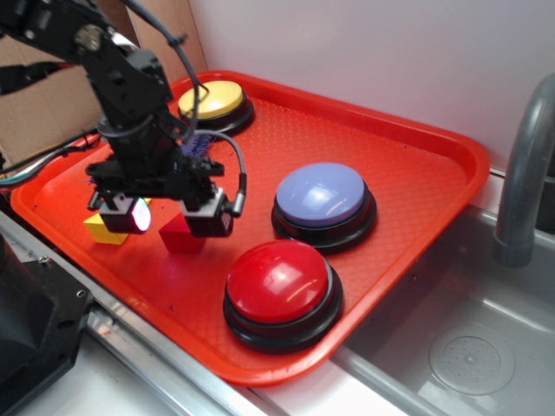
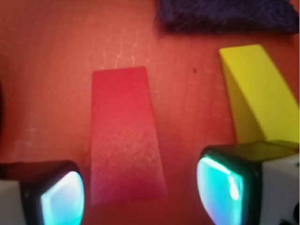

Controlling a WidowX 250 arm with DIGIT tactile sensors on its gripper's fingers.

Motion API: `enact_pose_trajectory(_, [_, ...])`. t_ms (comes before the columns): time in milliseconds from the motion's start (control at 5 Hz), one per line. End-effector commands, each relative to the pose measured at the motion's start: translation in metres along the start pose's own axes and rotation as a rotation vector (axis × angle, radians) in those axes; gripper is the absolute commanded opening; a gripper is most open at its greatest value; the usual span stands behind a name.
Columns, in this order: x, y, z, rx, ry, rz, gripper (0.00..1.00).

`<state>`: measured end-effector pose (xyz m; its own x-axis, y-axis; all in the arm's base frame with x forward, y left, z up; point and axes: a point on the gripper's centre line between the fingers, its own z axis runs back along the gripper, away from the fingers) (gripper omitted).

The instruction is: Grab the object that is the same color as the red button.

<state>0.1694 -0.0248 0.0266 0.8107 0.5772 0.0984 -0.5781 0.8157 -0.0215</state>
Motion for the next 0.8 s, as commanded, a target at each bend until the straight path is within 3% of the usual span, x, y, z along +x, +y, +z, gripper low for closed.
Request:
enact_pose_trajectory(0, [0.007, -0.005, -0.013, -0.008, 0.008, 0.016, 1.0])
enact_pose_trajectory(200, [0.007, -0.002, -0.015, -0.01, 0.005, 0.058, 0.0])
enact_pose_trajectory(400, [0.008, -0.005, -0.005, -0.042, 0.047, -0.011, 0.0])
enact_pose_trajectory(600, [0.014, -0.01, 0.017, -0.032, 0.032, -0.141, 0.0])
